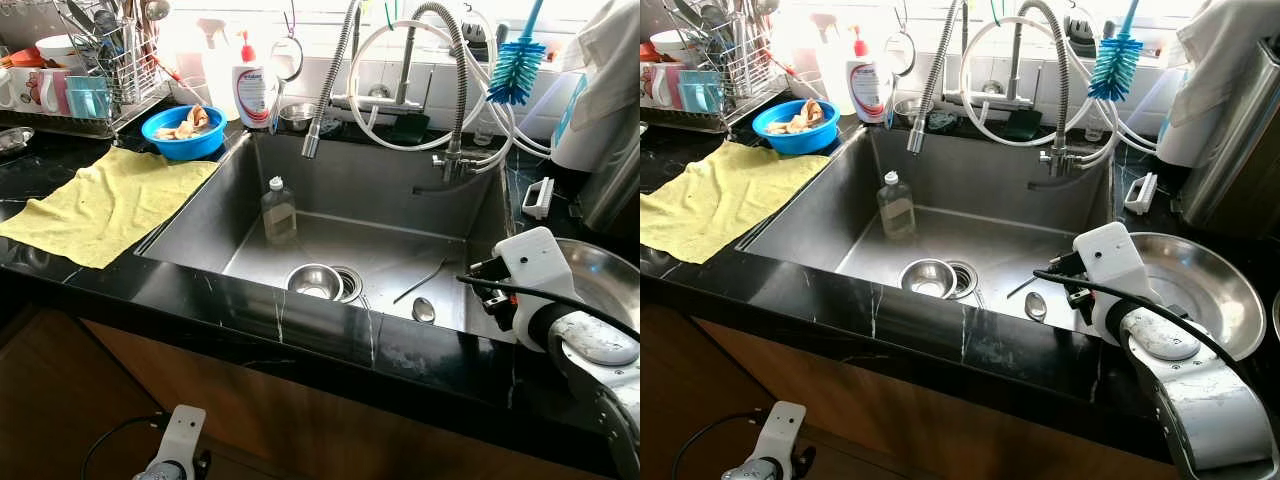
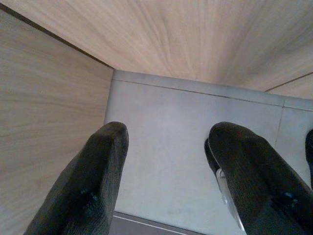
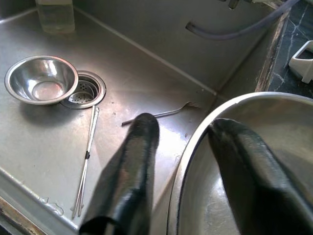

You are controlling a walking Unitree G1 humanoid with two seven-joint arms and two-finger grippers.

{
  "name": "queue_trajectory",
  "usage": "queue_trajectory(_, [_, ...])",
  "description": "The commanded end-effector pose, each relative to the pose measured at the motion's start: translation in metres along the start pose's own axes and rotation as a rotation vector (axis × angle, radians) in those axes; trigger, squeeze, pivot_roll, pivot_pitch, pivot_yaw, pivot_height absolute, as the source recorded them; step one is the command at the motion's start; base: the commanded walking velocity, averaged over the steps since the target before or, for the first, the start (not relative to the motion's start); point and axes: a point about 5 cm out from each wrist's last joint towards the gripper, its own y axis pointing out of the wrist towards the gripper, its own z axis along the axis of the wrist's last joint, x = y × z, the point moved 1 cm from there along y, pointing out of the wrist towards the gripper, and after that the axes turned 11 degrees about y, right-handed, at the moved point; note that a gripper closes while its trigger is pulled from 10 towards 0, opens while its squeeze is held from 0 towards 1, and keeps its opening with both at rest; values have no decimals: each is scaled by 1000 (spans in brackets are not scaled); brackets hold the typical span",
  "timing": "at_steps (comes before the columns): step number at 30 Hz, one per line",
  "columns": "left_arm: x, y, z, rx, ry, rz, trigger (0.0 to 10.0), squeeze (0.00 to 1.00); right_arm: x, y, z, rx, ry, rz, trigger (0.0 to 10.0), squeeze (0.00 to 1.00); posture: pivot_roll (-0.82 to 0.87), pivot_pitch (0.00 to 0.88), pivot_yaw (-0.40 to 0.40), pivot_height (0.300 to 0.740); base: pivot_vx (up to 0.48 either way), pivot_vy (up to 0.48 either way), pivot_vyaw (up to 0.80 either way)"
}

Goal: Kitchen organization

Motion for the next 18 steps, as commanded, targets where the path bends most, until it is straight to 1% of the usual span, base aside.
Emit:
queue_trajectory(1, [-6, 0, -2, -16, -2, 6, 10000, 0, -5, 2, 2, 3, -2, 20, 0, 0, -208, 0, 55, 740, 0, 0, 0])
queue_trajectory(10, [-9, 0, -2, -17, -12, 16, 10000, 0, -8, 2, 7, 21, -17, 38, 0, 0, -207, 0, 53, 740, 0, 0, 0])
queue_trajectory(15, [-9, 0, -1, -16, -19, 18, 10000, 0, -9, 2, 18, 74, 1, 47, 0, 0, -212, 0, 50, 740, 0, 0, 0])
queue_trajectory(18, [-8, 0, -1, -16, -20, 18, 10000, 0, -10, 2, 22, 90, 5, 51, 0, 0, -213, 0, 49, 740, 0, 0, 0])
